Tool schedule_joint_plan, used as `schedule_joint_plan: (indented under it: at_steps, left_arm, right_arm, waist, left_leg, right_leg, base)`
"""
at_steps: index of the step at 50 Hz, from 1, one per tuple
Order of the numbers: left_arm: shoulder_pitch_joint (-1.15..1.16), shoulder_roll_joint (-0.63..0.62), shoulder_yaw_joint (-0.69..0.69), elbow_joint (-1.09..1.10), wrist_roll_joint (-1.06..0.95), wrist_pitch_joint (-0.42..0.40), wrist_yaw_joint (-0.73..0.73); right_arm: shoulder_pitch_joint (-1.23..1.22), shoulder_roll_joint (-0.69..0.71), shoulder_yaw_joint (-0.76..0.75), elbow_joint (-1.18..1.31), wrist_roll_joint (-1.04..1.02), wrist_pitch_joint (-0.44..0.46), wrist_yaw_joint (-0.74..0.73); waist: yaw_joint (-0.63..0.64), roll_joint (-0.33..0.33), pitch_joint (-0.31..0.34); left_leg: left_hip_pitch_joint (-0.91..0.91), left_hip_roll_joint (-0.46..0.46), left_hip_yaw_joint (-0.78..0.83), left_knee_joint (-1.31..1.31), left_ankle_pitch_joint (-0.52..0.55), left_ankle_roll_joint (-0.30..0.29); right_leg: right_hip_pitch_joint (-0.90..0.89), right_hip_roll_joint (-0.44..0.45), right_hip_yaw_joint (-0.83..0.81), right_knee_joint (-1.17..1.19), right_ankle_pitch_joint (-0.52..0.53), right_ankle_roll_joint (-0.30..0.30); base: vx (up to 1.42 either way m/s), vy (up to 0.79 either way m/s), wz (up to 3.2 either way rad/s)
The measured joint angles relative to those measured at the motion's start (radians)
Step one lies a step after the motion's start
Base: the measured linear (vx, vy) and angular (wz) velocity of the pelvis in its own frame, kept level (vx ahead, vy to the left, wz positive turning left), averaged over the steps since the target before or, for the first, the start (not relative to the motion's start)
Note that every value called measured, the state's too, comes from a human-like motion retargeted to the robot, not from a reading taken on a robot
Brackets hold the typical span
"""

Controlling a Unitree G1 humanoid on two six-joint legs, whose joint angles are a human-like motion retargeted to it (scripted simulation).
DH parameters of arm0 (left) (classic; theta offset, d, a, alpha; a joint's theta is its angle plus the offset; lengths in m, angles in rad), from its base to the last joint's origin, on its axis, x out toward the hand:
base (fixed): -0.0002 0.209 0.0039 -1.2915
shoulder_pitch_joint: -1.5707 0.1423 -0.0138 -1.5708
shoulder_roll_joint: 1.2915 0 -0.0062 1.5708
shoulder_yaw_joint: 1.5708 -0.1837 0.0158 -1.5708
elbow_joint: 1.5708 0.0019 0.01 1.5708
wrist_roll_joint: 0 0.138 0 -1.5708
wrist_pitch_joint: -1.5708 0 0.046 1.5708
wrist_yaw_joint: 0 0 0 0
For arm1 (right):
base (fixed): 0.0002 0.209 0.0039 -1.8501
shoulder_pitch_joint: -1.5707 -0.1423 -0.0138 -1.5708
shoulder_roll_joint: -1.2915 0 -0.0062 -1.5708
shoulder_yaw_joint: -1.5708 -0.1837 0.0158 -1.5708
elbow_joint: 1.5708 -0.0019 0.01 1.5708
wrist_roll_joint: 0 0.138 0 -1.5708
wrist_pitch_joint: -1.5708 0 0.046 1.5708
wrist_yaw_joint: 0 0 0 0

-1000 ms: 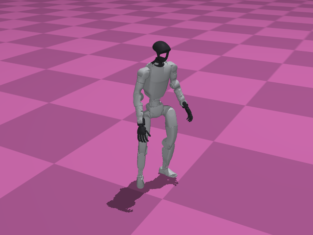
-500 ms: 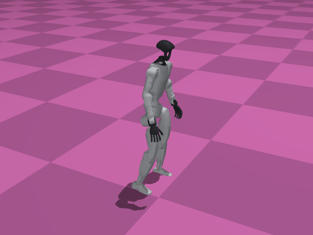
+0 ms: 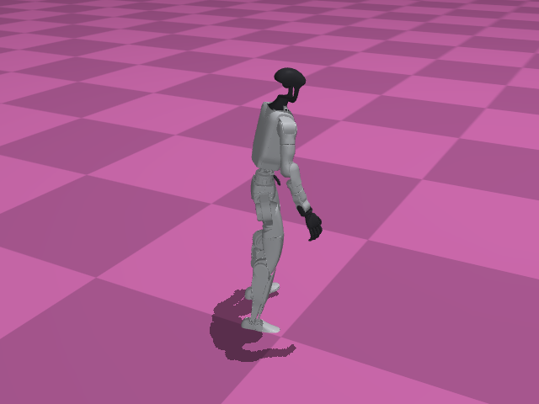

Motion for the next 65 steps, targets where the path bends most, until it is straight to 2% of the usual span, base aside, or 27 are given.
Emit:
schedule_joint_plan:
  at_steps: [5, 10, 12, 15, 17, 19, 23, 27, 33, 35, 40, 43, 48, 51, 56, 60, 65]
  left_arm:
    - [0.028, 0.005, 0.026, 0.061, 0.009, -0.008, -0.011]
    - [0.018, -0.009, 0.038, 0.099, -0.022, 0.005, -0.014]
    - [0.012, -0.012, 0.033, 0.101, -0.029, 0.004, -0.017]
    - [-0.002, -0.013, 0.021, 0.091, -0.033, 0.003, -0.014]
    - [-0.011, -0.011, 0.011, 0.075, -0.03, -0.002, -0.007]
    - [-0.015, -0.009, 0.004, 0.055, -0.026, -0.009, 0.003]
    - [-0.01, -0.007, -0.011, 0.007, -0.032, -0.022, 0.021]
    - [-0.002, -0.004, -0.034, -0.029, -0.05, -0.023, 0.023]
    - [0.011, 0.003, -0.058, -0.04, -0.058, -0.034, 0.032]
    - [0.005, 0.0, -0.049, -0.035, -0.049, -0.038, 0.035]
    - [0.0, -0.022, 0.002, -0.042, -0.022, -0.047, 0.037]
    - [0.008, -0.033, 0.024, -0.058, -0.019, -0.036, 0.031]
    - [0.009, -0.031, 0.032, -0.056, -0.028, 0.003, 0.009]
    - [0.013, -0.022, 0.037, -0.037, -0.029, 0.018, -0.003]
    - [0.027, -0.006, 0.064, 0.003, -0.024, 0.033, -0.016]
    - [0.028, 0.001, 0.083, 0.041, -0.02, 0.042, -0.023]
    - [0.013, -0.002, 0.059, 0.088, -0.027, 0.04, -0.029]
  right_arm:
    - [0.018, 0.022, -0.007, 0.002, -0.007, -0.023, -0.006]
    - [0.036, 0.037, -0.03, 0.025, -0.01, -0.013, -0.002]
    - [0.05, 0.046, -0.045, 0.033, -0.001, -0.013, -0.005]
    - [0.071, 0.059, -0.064, 0.041, 0.016, -0.012, -0.009]
    - [0.082, 0.066, -0.066, 0.045, 0.021, -0.015, -0.012]
    - [0.092, 0.069, -0.059, 0.046, 0.018, -0.02, -0.014]
    - [0.1, 0.065, -0.035, 0.04, 0.004, -0.026, -0.014]
    - [0.086, 0.047, -0.016, 0.025, 0.011, -0.022, -0.002]
    - [0.072, 0.027, 0.005, -0.006, 0.015, -0.019, -0.001]
    - [0.065, 0.019, 0.005, -0.017, 0.007, -0.02, -0.001]
    - [0.046, -0.009, -0.007, -0.03, -0.032, -0.023, 0.001]
    - [0.021, -0.025, -0.012, -0.014, -0.043, -0.008, -0.003]
    - [-0.045, -0.034, -0.033, 0.025, -0.031, 0.034, -0.01]
    - [-0.067, -0.027, -0.059, 0.028, -0.009, 0.045, -0.019]
    - [-0.067, -0.006, -0.104, 0.0, 0.018, 0.041, -0.028]
    - [-0.059, 0.006, -0.121, -0.01, 0.001, 0.037, -0.019]
    - [-0.044, 0.004, -0.111, 0.001, -0.018, 0.025, -0.007]
  waist:
    - [-0.027, -0.01, -0.043]
    - [-0.056, 0.024, -0.072]
    - [-0.067, 0.036, -0.072]
    - [-0.081, 0.058, -0.057]
    - [-0.086, 0.07, -0.041]
    - [-0.091, 0.074, -0.029]
    - [-0.099, 0.072, -0.015]
    - [-0.109, 0.067, -0.004]
    - [-0.105, 0.029, 0.0]
    - [-0.084, 0.025, 0.004]
    - [-0.014, 0.042, 0.002]
    - [0.009, 0.042, -0.001]
    - [0.007, 0.019, -0.006]
    - [0.005, -0.002, -0.018]
    - [-0.001, -0.027, -0.05]
    - [-0.022, -0.019, -0.079]
    - [-0.054, 0.014, -0.082]
  left_leg:
    - [0.012, 0.043, 0.136, 0.101, -0.058, -0.026]
    - [0.078, 0.055, 0.11, -0.064, 0.027, -0.062]
    - [0.09, 0.058, 0.052, -0.094, 0.038, -0.07]
    - [0.107, 0.074, -0.043, -0.107, 0.046, -0.08]
    - [0.117, 0.083, -0.105, -0.097, 0.046, -0.087]
    - [0.122, 0.081, -0.167, -0.084, 0.046, -0.091]
    - [0.123, 0.064, -0.29, -0.067, 0.05, -0.09]
    - [0.121, 0.038, -0.41, -0.071, 0.059, -0.077]
    - [0.117, -0.035, -0.575, -0.117, 0.095, -0.069]
    - [0.114, -0.049, -0.622, -0.141, 0.115, -0.078]
    - [0.091, -0.05, -0.696, -0.199, 0.138, -0.086]
    - [0.062, -0.044, -0.578, -0.192, 0.11, -0.062]
    - [0.022, -0.017, -0.148, -0.105, 0.049, -0.02]
    - [0.021, -0.007, 0.013, -0.042, 0.016, -0.003]
    - [0.053, 0.026, 0.143, 0.035, -0.045, -0.012]
    - [0.103, 0.078, 0.231, 0.029, 0.001, -0.031]
    - [0.145, 0.095, 0.155, -0.052, 0.031, -0.073]
  right_leg:
    - [0.001, -0.001, -0.102, 0.019, -0.02, 0.01]
    - [0.046, 0.044, -0.215, -0.014, -0.014, -0.011]
    - [0.065, 0.047, -0.259, 0.015, -0.02, -0.043]
    - [0.075, 0.041, -0.281, 0.119, -0.034, -0.129]
    - [0.051, 0.035, -0.229, 0.236, -0.064, -0.178]
    - [0.009, 0.034, -0.143, 0.347, -0.101, -0.192]
    - [-0.048, 0.061, 0.021, 0.428, -0.134, -0.166]
    - [-0.043, 0.102, 0.156, 0.313, -0.133, -0.138]
    - [-0.012, 0.151, 0.424, 0.079, -0.026, -0.078]
    - [-0.003, 0.143, 0.425, 0.047, 0.008, -0.069]
    - [0.017, 0.108, 0.287, 0.006, 0.024, -0.032]
    - [0.021, 0.083, 0.211, -0.01, 0.029, -0.011]
    - [0.016, 0.031, 0.075, -0.007, 0.023, -0.007]
    - [0.017, 0.005, 0.006, -0.009, 0.023, -0.003]
    - [0.028, -0.014, -0.096, -0.009, 0.009, 0.004]
    - [0.048, -0.001, -0.184, -0.006, -0.005, 0.0]
    - [0.1, 0.021, -0.294, 0.011, -0.018, -0.027]
  base:
    - [0.0, 0.04, 0.96]
    - [0.01, 0.13, 1.11]
    - [0.03, 0.16, 1.31]
    - [0.04, 0.16, 1.48]
    - [0.05, 0.13, 1.6]
    - [0.06, 0.08, 1.64]
    - [0.07, 0.02, 1.6]
    - [0.05, -0.05, 1.58]
    - [0.01, -0.12, 1.53]
    - [-0.04, -0.16, 1.23]
    - [-0.08, -0.16, 1.15]
    - [-0.11, -0.14, 1.35]
    - [-0.11, -0.09, 1.51]
    - [-0.08, -0.04, 1.29]
    - [-0.03, 0.03, 1.11]
    - [0.01, 0.11, 1.13]
    - [0.02, 0.17, 1.09]
